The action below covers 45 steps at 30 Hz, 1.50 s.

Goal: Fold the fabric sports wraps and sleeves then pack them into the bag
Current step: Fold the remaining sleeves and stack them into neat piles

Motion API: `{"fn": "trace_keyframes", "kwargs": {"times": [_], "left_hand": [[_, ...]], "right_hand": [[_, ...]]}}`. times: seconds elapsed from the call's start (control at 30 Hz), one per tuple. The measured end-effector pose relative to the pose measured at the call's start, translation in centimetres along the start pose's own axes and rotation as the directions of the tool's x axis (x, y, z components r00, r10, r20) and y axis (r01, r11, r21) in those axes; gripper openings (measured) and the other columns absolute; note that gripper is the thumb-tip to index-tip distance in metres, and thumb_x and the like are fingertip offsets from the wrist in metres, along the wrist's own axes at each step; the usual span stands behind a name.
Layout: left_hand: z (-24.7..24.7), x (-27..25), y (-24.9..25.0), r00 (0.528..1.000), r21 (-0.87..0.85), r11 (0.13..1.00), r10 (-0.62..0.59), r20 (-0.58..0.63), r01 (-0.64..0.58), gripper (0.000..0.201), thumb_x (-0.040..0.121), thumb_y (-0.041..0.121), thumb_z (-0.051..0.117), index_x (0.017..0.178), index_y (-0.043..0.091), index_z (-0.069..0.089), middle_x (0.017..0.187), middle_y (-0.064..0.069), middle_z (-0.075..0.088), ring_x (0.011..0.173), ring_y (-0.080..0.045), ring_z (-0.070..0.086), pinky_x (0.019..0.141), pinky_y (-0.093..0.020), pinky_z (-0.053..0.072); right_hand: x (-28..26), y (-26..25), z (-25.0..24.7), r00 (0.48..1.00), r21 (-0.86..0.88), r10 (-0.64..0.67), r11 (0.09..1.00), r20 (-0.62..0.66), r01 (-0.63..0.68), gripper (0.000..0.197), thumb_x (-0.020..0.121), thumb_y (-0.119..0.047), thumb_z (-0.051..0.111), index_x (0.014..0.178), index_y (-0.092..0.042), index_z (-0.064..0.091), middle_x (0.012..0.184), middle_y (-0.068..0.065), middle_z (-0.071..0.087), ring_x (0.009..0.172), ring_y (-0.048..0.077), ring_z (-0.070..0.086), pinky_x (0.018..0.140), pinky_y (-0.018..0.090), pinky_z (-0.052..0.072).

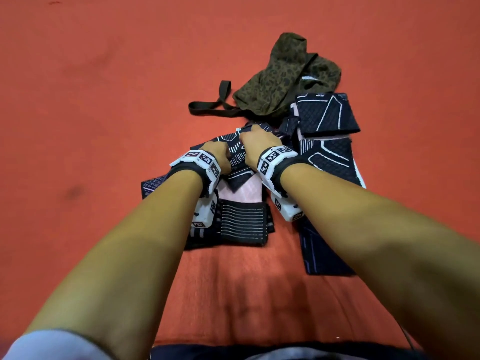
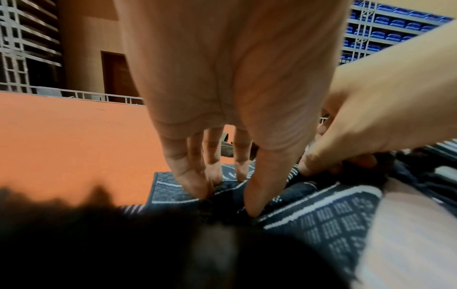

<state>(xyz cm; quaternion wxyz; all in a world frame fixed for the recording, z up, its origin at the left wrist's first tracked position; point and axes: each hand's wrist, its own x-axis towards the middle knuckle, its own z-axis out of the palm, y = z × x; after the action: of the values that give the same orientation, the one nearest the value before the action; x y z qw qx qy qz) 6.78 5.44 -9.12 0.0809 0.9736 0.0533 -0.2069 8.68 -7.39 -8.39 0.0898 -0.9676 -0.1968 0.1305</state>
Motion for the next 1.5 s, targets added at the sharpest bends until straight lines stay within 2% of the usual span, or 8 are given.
{"fn": "trace_keyframes", "kwargs": {"times": [0.1,0.3,0.53,0.9,1.1,1.33,1.43,1.5], "left_hand": [[-0.2,0.4,-0.3,1.0,0.009,1.0,0.0,0.019,0.0,0.037,0.077,0.016,0.071,0.113,0.011,0.06,0.109,-0.012,0.066,0.095,-0.031,0.062,0.076,-0.034,0.052],[0.0,0.5,-0.3,1.0,0.016,1.0,0.009,0.003,-0.009,0.038,0.083,0.016,0.067,0.119,0.016,0.056,0.107,-0.009,0.061,0.088,-0.027,0.055,0.073,-0.032,0.044],[-1.6,-1.3,0.5,0.993,-0.034,0.998,0.058,-0.105,-0.062,0.046,0.089,0.01,0.056,0.134,0.017,0.057,0.124,-0.015,0.066,0.113,-0.037,0.06,0.092,-0.04,0.05],[-2.0,-6.8,4.8,0.965,-0.087,0.974,0.19,-0.183,-0.208,0.038,0.087,0.011,0.057,0.125,0.014,0.06,0.126,-0.013,0.064,0.115,-0.033,0.058,0.091,-0.033,0.044],[0.7,-10.1,5.4,0.958,-0.205,0.94,0.248,-0.144,-0.274,0.031,0.085,0.016,0.064,0.115,0.022,0.063,0.098,0.0,0.06,0.095,-0.024,0.058,0.077,-0.025,0.039],[6.5,-12.6,4.0,0.953,-0.418,0.863,0.3,-0.028,-0.284,0.035,0.083,0.037,0.077,0.113,0.03,0.062,0.102,0.006,0.058,0.09,-0.012,0.058,0.087,-0.024,0.046],[7.5,-13.1,3.6,0.965,-0.515,0.817,0.239,-0.105,-0.259,0.032,0.086,0.043,0.073,0.111,0.024,0.065,0.099,0.007,0.06,0.085,-0.007,0.058,0.083,-0.021,0.047],[7.6,-12.9,3.2,0.965,-0.443,0.862,0.176,-0.196,-0.247,0.033,0.088,0.036,0.072,0.115,0.019,0.064,0.108,0.001,0.062,0.099,-0.014,0.059,0.091,-0.025,0.046]], "right_hand": [[0.5,-0.4,0.1,0.998,-0.081,0.027,0.996,0.051,-0.023,0.037,0.091,-0.007,0.055,0.129,-0.005,0.058,0.139,0.017,0.041,0.114,0.043,0.059,0.087,0.046,0.049],[0.5,-0.4,-0.1,0.999,-0.047,0.042,0.998,0.027,-0.041,0.032,0.093,-0.005,0.054,0.124,-0.004,0.06,0.129,0.016,0.059,0.116,0.039,0.06,0.089,0.043,0.05],[-1.6,-0.2,-3.1,0.988,0.095,0.043,0.995,-0.147,-0.029,0.033,0.091,-0.006,0.053,0.123,-0.006,0.062,0.126,0.015,0.055,0.115,0.042,0.058,0.089,0.044,0.049],[-11.1,2.7,-3.6,0.946,0.309,0.136,0.95,-0.296,-0.04,0.022,0.09,-0.01,0.057,0.105,-0.017,0.071,0.114,0.012,0.066,0.109,0.036,0.061,0.09,0.041,0.052],[-16.3,3.7,-0.3,0.926,0.398,0.203,0.915,-0.318,-0.064,0.018,0.094,-0.019,0.054,0.103,-0.02,0.07,0.114,0.007,0.065,0.11,0.033,0.058,0.092,0.042,0.049],[-20.6,4.9,4.8,0.954,0.373,0.248,0.912,-0.171,-0.171,0.017,0.089,-0.02,0.055,0.096,-0.026,0.07,0.109,0.002,0.066,0.104,0.031,0.06,0.087,0.039,0.05],[-21.2,5.4,6.9,0.96,0.382,0.274,0.893,-0.047,-0.237,0.02,0.085,-0.018,0.056,0.093,-0.028,0.072,0.102,0.003,0.071,0.097,0.03,0.064,0.083,0.035,0.052],[-21.3,5.4,7.9,0.961,0.399,0.276,0.879,0.016,-0.259,0.022,0.083,-0.019,0.055,0.092,-0.03,0.072,0.099,0.002,0.073,0.095,0.029,0.067,0.084,0.036,0.055]]}}
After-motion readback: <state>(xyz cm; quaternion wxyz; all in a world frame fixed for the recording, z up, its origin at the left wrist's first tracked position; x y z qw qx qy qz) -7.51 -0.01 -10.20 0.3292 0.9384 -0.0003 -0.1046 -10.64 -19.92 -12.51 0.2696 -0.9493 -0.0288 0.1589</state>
